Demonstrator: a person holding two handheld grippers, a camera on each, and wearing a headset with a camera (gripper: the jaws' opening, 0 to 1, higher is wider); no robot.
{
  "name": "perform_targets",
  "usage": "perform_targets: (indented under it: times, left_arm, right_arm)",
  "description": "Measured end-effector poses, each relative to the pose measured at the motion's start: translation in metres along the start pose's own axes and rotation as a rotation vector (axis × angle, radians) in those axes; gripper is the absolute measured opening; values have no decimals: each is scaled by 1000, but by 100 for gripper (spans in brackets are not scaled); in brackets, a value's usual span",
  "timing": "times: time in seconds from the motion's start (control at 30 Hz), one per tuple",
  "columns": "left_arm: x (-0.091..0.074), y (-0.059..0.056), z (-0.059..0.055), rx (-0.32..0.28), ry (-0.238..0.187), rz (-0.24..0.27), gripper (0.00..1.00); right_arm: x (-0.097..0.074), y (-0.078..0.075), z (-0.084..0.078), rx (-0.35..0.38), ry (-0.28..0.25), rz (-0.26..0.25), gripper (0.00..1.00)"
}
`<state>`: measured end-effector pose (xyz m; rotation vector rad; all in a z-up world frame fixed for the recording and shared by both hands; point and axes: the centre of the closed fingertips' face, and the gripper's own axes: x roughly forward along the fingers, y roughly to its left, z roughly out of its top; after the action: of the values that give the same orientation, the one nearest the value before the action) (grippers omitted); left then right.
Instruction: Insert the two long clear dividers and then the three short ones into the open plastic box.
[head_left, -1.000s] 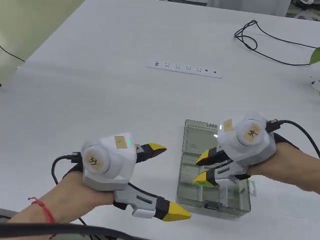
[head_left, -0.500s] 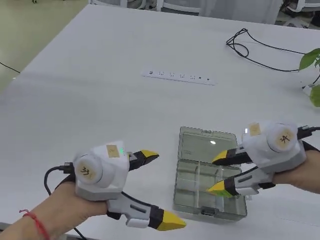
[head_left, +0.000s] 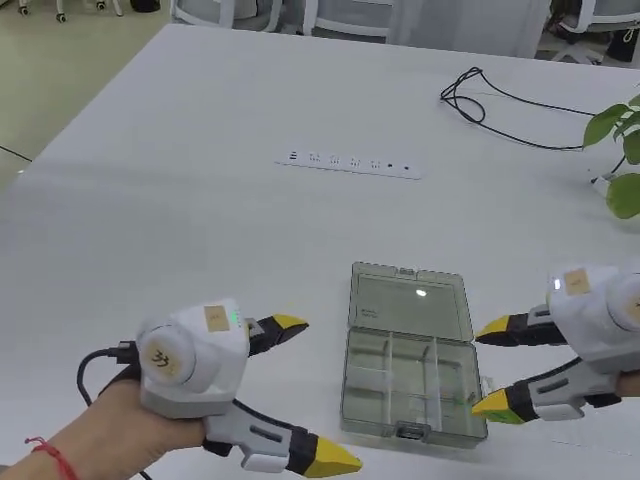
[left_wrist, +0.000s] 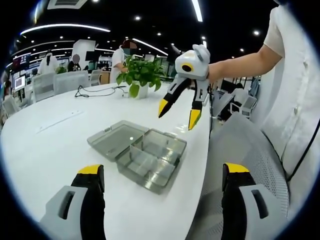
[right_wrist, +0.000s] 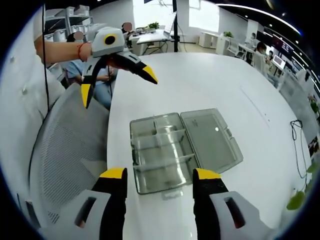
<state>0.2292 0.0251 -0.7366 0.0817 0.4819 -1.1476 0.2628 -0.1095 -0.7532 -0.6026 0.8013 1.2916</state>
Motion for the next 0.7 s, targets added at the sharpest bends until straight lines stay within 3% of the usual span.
perform_targets:
  times: [0.37,0.7]
  left_arm:
    - [-2,1,-1,-7,1,5,100]
    - [-1,2,-4,-18,1,8,100]
  right_arm:
    - [-16,-8,-56,17,94,-5,60]
    - [-15,-21,-118,-27,240,11,58]
